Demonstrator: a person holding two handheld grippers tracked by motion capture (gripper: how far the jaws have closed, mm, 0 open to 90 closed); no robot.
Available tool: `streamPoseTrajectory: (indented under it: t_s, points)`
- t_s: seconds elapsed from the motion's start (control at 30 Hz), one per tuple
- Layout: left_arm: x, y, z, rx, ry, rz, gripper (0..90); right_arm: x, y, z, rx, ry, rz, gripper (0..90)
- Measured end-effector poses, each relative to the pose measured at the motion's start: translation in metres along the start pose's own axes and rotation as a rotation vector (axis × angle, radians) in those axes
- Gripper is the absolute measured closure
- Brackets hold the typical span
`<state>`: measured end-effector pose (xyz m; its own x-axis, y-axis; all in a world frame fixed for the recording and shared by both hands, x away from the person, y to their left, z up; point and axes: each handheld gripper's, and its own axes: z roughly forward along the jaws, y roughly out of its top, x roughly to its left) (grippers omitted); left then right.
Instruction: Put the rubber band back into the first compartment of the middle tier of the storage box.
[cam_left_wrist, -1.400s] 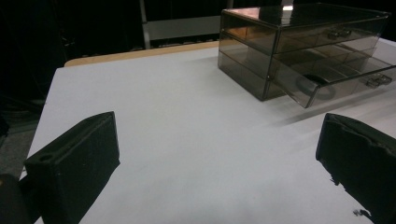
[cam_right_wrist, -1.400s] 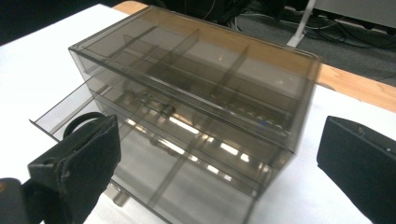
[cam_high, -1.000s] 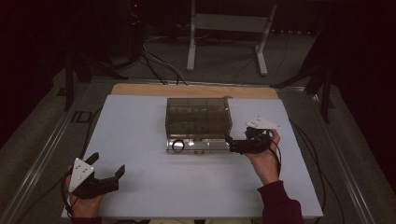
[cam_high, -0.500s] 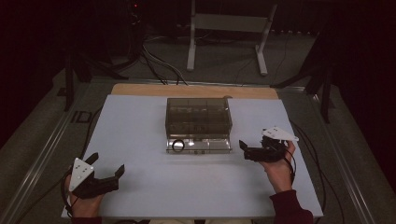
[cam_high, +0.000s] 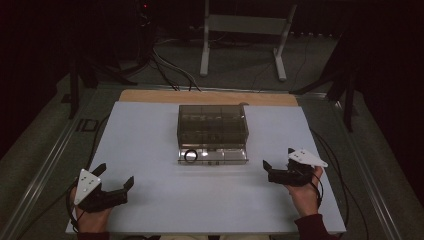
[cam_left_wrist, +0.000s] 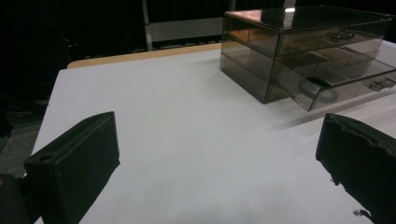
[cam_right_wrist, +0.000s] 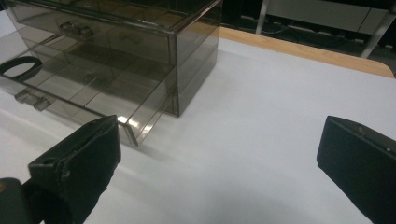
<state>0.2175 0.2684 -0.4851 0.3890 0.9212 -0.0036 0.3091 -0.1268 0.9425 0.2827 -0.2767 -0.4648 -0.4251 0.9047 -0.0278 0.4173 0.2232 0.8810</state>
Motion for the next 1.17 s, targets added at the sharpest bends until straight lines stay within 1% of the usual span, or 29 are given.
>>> streamPoseTrajectory:
  t_s: [0.13, 0.17, 0.33, 0.53, 0.67, 0.83, 0.97, 1.1, 1.17]
  points:
    - [0.0, -0.001, 0.002, 0.004, -0.006, 0.002, 0.3, -0.001, -0.007, -0.003, -0.003, -0.004, 0.0, 0.1]
    - [-0.001, -0.001, 0.003, 0.005, -0.007, 0.001, 0.3, -0.001, -0.009, -0.004, -0.005, -0.002, 0.01, 0.1]
    - [-0.001, -0.001, 0.003, -0.005, -0.01, 0.002, 0.3, -0.005, -0.017, -0.009, -0.017, -0.002, 0.028, 0.1]
    - [0.0, -0.001, 0.002, -0.014, -0.012, -0.001, 0.3, -0.01, -0.026, -0.017, -0.07, -0.011, 0.055, 0.1]
    - [0.001, 0.0, 0.002, -0.021, -0.017, -0.008, 0.3, -0.012, -0.03, -0.023, -0.111, -0.019, 0.061, 0.1]
    - [0.003, 0.002, 0.004, -0.033, -0.019, -0.011, 0.3, -0.013, -0.037, -0.032, -0.16, -0.044, 0.069, 0.1]
    - [0.004, 0.001, 0.006, -0.028, -0.019, -0.012, 0.3, -0.014, -0.042, -0.035, -0.159, -0.06, 0.052, 0.1]
    - [0.002, 0.001, 0.006, -0.023, -0.02, -0.005, 0.3, -0.016, -0.043, -0.036, -0.161, -0.063, 0.058, 0.1]
    - [0.002, 0.001, 0.006, -0.02, -0.02, -0.003, 0.3, -0.017, -0.044, -0.034, -0.142, -0.07, 0.058, 0.1]
